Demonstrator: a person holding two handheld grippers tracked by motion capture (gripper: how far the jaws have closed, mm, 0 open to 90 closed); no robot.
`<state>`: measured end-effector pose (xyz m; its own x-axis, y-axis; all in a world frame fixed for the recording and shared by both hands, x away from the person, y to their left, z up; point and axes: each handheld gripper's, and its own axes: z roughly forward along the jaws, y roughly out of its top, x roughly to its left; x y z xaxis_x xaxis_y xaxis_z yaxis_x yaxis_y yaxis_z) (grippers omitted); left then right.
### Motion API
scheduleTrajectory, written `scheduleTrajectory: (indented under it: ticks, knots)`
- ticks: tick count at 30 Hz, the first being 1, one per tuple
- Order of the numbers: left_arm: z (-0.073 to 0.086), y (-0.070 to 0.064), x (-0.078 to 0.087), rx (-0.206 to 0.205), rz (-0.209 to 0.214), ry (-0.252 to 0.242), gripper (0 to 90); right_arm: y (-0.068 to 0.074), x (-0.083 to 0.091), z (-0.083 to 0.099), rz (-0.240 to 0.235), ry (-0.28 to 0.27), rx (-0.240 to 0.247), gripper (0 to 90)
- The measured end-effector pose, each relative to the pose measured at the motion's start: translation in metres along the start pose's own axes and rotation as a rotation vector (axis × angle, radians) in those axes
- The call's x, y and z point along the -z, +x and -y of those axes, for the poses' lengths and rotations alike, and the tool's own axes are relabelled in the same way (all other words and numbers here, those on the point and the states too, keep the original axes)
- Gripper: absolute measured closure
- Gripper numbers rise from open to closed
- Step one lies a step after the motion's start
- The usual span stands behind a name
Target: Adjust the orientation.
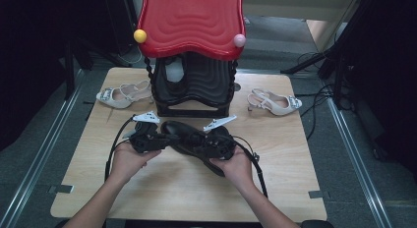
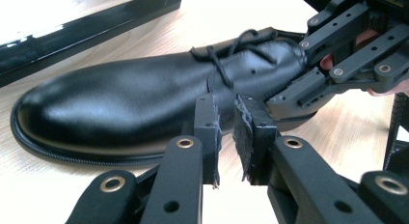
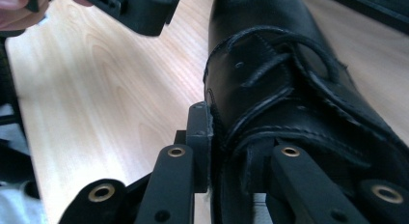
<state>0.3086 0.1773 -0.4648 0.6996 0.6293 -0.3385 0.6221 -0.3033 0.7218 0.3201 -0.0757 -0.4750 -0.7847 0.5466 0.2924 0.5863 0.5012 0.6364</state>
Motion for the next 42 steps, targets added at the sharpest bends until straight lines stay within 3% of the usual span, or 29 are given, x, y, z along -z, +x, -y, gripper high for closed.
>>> scheduleTrajectory:
  ticks: [4,10,16,21,25,30,35,38,42]
  knots:
    - [0.001,0.000,-0.001,0.001,-0.015,0.011,71.5,-0.006,0.009,0.003,-0.060,-0.040,-0.040,65.5]
    - [0.004,-0.001,-0.006,-0.008,-0.020,0.040,68.1,-0.009,0.033,0.008,-0.073,-0.064,-0.044,66.5]
    - [0.003,-0.004,-0.009,-0.019,0.002,0.047,72.5,-0.019,0.065,0.015,-0.052,-0.125,-0.038,80.6]
    - [0.003,-0.005,-0.013,-0.019,0.023,0.042,86.0,-0.041,0.082,0.026,0.020,-0.152,-0.073,90.0]
    - [0.004,-0.006,-0.020,-0.022,0.029,0.065,88.9,-0.050,0.081,0.029,0.061,-0.154,-0.071,90.0]
    - [0.008,-0.007,-0.033,-0.013,0.042,0.079,88.9,-0.064,0.070,0.036,0.107,-0.118,-0.072,90.0]
    - [0.009,-0.005,-0.037,-0.006,0.052,0.078,88.6,-0.069,0.062,0.039,0.074,-0.107,-0.106,90.0]
    - [0.010,-0.004,-0.038,0.002,0.063,0.071,88.5,-0.067,0.057,0.040,0.087,-0.087,-0.094,90.0]
    - [0.010,-0.004,-0.037,0.009,0.062,0.070,88.0,-0.066,0.056,0.043,0.073,-0.106,-0.105,90.0]
